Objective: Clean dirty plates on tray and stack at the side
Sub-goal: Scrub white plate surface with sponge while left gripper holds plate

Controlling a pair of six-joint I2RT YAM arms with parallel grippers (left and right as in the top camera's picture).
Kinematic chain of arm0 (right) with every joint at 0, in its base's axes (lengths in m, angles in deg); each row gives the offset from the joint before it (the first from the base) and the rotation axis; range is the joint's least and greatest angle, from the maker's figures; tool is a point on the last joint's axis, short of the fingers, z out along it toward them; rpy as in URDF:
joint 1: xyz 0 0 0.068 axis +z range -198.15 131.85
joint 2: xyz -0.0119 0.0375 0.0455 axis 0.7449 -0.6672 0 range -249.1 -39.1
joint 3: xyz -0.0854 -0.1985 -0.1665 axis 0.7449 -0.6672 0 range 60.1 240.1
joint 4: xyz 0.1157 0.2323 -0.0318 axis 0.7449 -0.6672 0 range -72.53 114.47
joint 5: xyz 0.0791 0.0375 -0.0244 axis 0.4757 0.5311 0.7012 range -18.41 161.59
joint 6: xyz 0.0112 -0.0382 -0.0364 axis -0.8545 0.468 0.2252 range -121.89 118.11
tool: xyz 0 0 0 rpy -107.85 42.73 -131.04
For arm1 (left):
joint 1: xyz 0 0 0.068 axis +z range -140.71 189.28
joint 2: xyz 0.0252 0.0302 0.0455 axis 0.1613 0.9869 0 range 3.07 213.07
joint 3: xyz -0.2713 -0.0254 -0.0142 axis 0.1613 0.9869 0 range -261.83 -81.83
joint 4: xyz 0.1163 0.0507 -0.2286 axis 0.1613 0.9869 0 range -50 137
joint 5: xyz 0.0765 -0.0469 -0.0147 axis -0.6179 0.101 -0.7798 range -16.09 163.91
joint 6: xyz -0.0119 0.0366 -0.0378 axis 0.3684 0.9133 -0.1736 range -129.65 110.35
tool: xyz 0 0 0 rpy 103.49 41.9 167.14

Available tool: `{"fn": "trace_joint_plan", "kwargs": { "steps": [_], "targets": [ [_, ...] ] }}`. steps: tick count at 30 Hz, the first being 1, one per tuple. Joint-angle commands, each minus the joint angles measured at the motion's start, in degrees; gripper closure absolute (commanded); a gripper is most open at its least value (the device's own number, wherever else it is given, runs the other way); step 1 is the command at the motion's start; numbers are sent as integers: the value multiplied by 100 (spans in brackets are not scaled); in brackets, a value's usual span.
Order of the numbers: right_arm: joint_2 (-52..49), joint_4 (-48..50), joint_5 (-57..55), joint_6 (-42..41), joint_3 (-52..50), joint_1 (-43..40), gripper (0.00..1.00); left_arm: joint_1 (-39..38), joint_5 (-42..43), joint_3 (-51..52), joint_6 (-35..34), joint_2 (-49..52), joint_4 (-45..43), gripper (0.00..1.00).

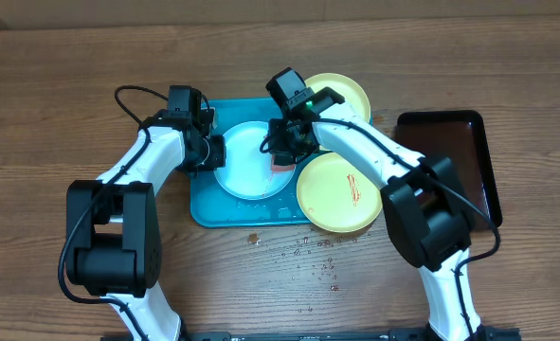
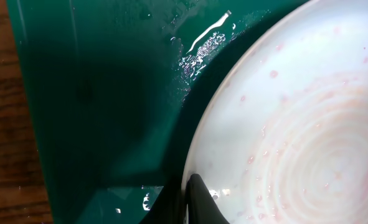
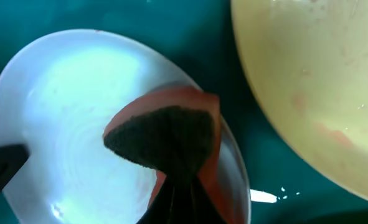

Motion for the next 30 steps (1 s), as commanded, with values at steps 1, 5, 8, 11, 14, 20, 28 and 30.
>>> {"fn": "trace_joint_plan", "kwargs": {
  "steps": [1, 5, 8, 11, 14, 20, 28, 30],
  "targets": [
    [-199, 44, -142, -271, 42, 9, 96, -35, 20, 153, 61, 162, 70, 96],
    [-455, 57, 374, -267, 42, 70, 96, -35, 22, 153, 61, 162, 70, 96],
    [-529, 122, 748, -216, 42, 210, 96, -35, 35, 153, 57, 162, 66, 96],
    [-529, 352, 1169, 66, 42, 420, 96, -35, 48, 153, -4, 162, 57, 96],
    [-529, 396, 1283, 72, 42, 656, 96, -35, 46, 153, -26, 162, 44, 96],
    [-529, 15, 1519, 286, 44, 841, 96, -35, 42, 153, -26, 162, 57, 96],
    [-527, -1038, -129, 472, 234, 367, 96, -35, 28, 153, -24, 162, 59, 96],
    [-527, -1036, -494, 470, 262, 225, 96, -35, 20, 153, -24, 162, 61, 96]
  ]
}}
